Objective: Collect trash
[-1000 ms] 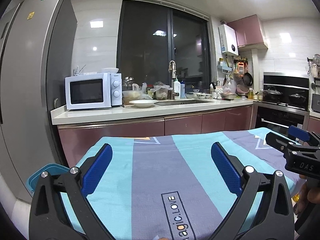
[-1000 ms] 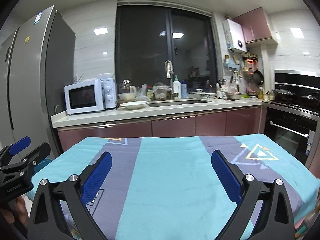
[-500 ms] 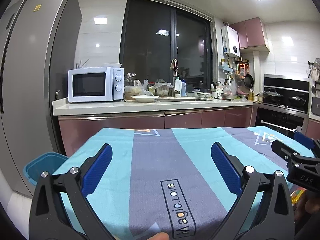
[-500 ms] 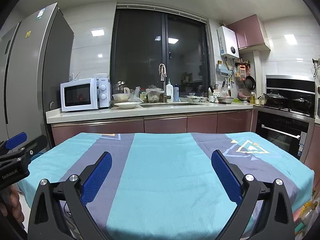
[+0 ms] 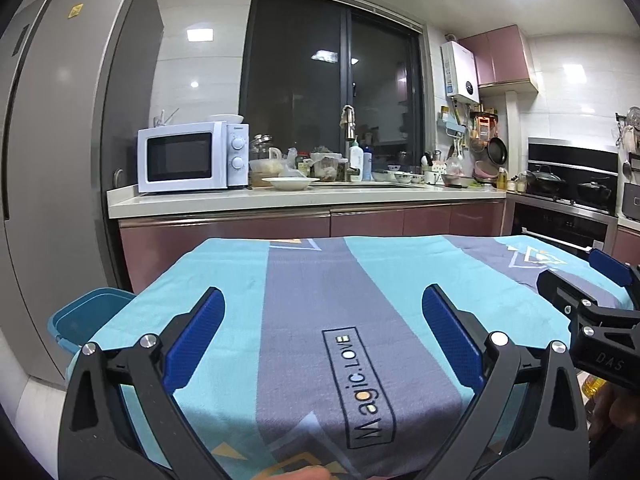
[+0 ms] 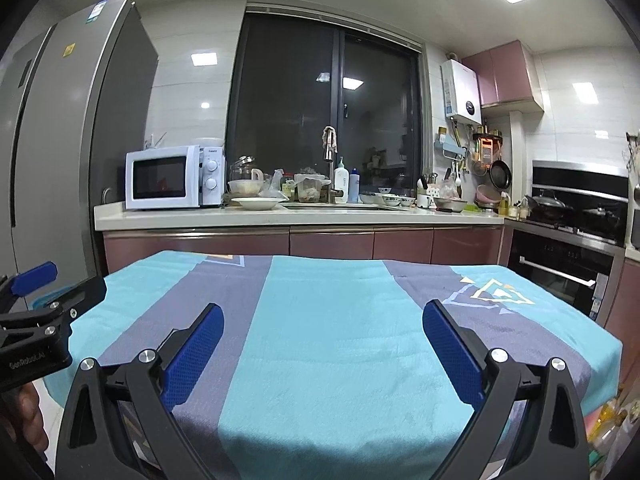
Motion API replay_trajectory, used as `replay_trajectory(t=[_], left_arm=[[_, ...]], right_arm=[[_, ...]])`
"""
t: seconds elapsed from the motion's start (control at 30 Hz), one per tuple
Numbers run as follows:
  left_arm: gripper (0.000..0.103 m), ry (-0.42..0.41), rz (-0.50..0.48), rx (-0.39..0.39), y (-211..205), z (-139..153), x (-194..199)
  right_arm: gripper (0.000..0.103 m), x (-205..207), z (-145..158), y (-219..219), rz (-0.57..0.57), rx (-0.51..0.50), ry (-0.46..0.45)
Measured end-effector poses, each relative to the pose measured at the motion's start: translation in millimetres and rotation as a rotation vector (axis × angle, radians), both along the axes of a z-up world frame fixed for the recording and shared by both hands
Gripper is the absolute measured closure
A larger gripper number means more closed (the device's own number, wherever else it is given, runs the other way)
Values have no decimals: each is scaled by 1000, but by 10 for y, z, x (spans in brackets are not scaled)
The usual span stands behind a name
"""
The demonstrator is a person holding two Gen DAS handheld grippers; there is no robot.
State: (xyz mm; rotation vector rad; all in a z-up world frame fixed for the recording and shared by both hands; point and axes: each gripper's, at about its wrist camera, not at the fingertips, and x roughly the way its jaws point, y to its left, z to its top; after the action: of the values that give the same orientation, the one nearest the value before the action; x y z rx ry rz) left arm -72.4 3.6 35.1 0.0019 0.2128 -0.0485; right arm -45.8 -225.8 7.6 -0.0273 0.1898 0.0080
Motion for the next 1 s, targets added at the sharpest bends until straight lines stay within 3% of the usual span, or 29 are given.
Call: replay_trajectory(t=[1.0], left_arm=[[6,-40,7,-3,116,12,-64]], right_arm=[[7,-58,-4,17,-8,-11,-11]])
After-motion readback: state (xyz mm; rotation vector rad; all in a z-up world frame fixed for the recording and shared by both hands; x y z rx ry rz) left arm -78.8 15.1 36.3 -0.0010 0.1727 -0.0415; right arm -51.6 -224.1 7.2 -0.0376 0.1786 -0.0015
